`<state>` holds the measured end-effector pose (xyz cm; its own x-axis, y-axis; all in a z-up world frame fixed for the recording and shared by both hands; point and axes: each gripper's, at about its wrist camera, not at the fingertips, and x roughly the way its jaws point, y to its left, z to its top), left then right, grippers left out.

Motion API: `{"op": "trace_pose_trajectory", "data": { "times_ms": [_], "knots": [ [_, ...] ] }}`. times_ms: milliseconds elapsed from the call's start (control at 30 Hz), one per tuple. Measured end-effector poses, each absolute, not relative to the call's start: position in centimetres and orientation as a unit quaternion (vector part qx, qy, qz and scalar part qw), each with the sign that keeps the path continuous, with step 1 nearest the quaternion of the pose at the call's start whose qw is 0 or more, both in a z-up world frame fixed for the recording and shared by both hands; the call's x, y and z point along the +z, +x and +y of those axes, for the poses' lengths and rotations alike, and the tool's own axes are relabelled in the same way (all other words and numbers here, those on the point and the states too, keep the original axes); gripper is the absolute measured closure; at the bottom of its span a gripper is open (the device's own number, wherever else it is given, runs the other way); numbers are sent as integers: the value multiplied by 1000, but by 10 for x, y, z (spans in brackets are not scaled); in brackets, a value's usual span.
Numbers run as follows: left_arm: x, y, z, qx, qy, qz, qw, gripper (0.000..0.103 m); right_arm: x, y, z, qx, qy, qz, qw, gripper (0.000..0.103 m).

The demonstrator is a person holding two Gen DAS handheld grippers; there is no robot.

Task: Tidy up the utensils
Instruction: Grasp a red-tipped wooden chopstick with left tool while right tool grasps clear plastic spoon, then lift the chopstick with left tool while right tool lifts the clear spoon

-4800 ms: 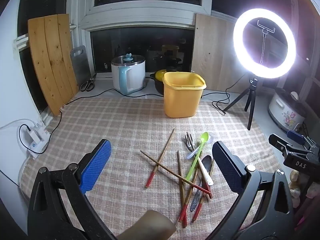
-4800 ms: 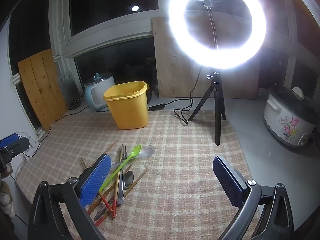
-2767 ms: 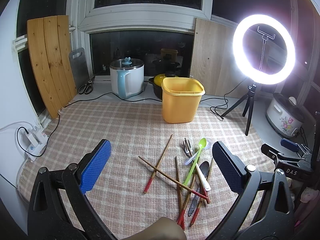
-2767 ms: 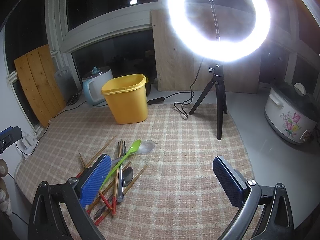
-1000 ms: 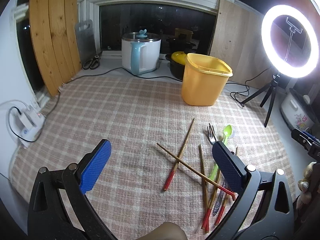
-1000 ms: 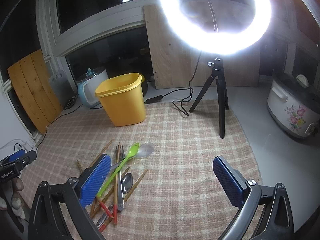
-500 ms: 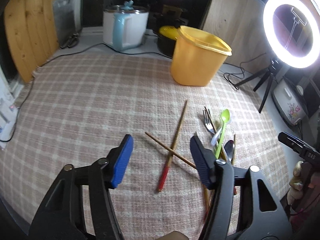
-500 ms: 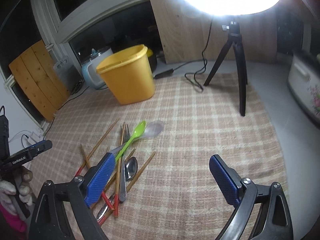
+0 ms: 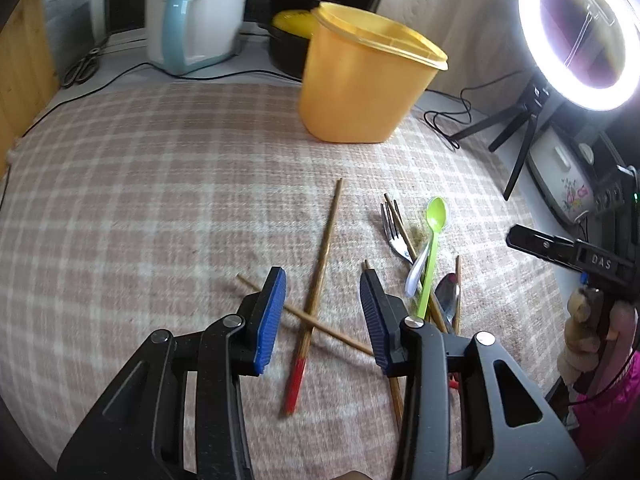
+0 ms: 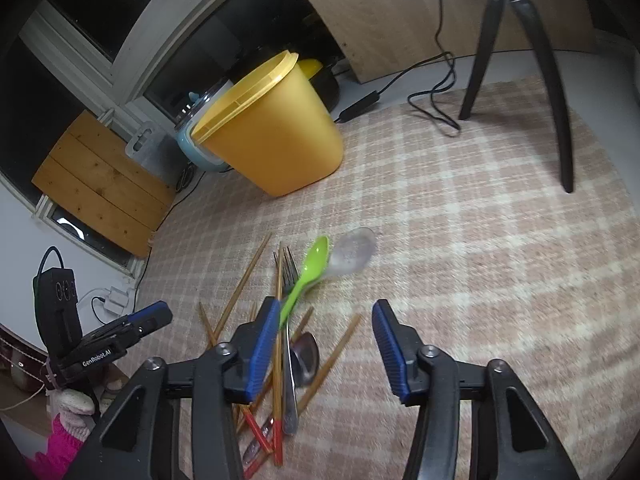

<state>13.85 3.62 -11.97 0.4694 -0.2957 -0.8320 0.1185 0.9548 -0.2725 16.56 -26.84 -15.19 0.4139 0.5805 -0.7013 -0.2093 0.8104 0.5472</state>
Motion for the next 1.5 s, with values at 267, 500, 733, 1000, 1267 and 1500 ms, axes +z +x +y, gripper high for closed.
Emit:
{"op": "trace_pose_trajectory", "data": {
  "times_ms": [267, 500, 733, 1000, 1267, 1500],
  "knots": [
    [-141, 181, 11, -144, -45, 535, 831, 77, -166, 203, -250, 265, 205, 511, 791, 66],
    [-157, 206, -7, -147, -15, 554, 819, 79, -175, 224, -248, 264, 224, 527, 776, 72],
    [-167, 224, -12, -143, 1, 565, 813, 83, -189, 238, -242, 255, 224, 542, 769, 74],
    [-178, 233, -18, -141, 16, 564, 813, 97, -199, 246, -235, 255, 220, 552, 763, 76],
    [-176, 237, -10, -144, -15, 558, 817, 100, -202, 252, -224, 256, 212, 557, 761, 97],
    [-158, 227, 7, -138, -49, 529, 836, 100, -184, 243, -224, 256, 192, 538, 780, 102]
  ]
}}
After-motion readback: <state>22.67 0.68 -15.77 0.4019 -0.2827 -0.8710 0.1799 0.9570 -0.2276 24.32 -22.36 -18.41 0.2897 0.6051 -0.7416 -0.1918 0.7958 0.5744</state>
